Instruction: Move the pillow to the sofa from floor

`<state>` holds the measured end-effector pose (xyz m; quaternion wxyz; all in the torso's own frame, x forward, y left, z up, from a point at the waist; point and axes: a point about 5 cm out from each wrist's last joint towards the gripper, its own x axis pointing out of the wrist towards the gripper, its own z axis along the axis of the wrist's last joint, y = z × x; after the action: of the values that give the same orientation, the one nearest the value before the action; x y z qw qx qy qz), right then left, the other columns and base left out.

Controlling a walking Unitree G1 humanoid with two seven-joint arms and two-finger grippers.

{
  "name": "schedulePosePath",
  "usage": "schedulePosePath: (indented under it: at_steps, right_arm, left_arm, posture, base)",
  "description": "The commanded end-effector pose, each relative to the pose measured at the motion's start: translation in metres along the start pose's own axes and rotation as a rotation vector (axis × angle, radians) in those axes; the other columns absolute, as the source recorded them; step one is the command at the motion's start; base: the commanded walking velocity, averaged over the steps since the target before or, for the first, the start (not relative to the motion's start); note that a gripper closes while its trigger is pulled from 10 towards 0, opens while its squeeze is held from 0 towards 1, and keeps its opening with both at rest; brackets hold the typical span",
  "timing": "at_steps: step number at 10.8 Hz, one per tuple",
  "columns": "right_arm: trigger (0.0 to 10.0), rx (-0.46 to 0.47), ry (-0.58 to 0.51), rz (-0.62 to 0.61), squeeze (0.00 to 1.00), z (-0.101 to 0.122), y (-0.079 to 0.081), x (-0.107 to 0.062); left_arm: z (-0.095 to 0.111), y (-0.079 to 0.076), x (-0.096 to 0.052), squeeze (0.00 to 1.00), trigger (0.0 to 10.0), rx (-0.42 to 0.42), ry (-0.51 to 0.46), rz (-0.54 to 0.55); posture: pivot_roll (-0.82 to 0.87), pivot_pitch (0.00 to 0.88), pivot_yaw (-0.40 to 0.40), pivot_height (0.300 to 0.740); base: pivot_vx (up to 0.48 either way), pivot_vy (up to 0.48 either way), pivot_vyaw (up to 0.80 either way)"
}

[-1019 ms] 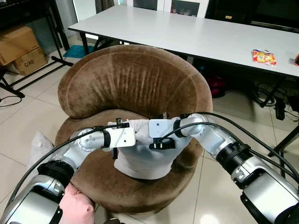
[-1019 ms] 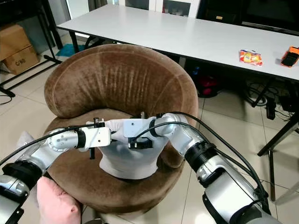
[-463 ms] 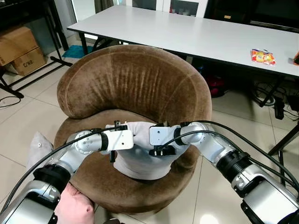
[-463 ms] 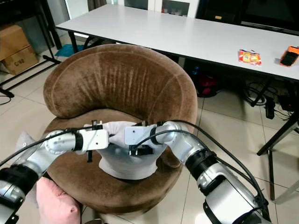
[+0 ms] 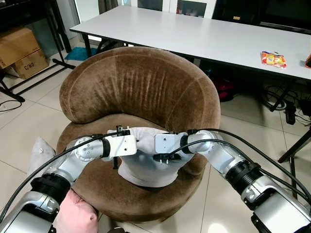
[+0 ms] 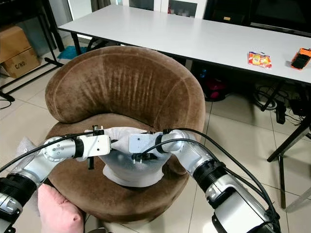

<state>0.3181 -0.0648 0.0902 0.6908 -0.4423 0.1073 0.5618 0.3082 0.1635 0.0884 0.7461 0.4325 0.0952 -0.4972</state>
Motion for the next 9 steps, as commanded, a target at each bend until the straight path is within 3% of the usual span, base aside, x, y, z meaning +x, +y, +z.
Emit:
schedulePosePath:
  at_steps: [1,4,6,8,9]
  right_arm:
    - [0.0,0.024,0.019,-0.003,0.0,-0.0075,0.0043,-0.002]
    - [0.0,0.069,0.016,-0.019,0.0,-0.0087,0.0058,-0.0021]
    - [0.0,0.034,0.011,-0.017,0.0,-0.0091,0.0111,-0.0015]
    - [0.0,0.063,0.009,-0.024,0.0,-0.0075,0.0129,-0.0008]
    - [0.0,0.066,0.013,-0.022,0.0,-0.0076,0.0123,-0.001]
  left_arm:
    - [-0.0005,0.0017,-0.0035,0.0,0.0,-0.001,0.007,0.009]
    - [0.0022,-0.0025,-0.0035,0.0,0.0,-0.014,-0.009,0.006]
    - [0.003,-0.0051,-0.0034,0.0,0.0,-0.018,-0.015,0.005]
    - [0.0054,-0.0054,-0.0029,0.0,0.0,-0.037,-0.031,0.023]
    - [0.0066,-0.0044,-0.0038,0.0,3.4,-0.046,-0.041,0.059]
  posture:
    - [-0.02,0.0,-0.024,0.74]
    - [-0.02,0.0,-0.022,0.74]
    - [-0.02,0.0,-0.029,0.74]
    - [-0.01,0.0,-0.039,0.74]
    - [-0.01,0.0,-0.04,0.74]
  base:
    - [0.0,0.0,0.0]
    - [0.0,0.0,0.0]
    - [0.0,0.0,0.0]
    - [0.0,0.0,0.0]
    - [0.0,0.0,0.0]
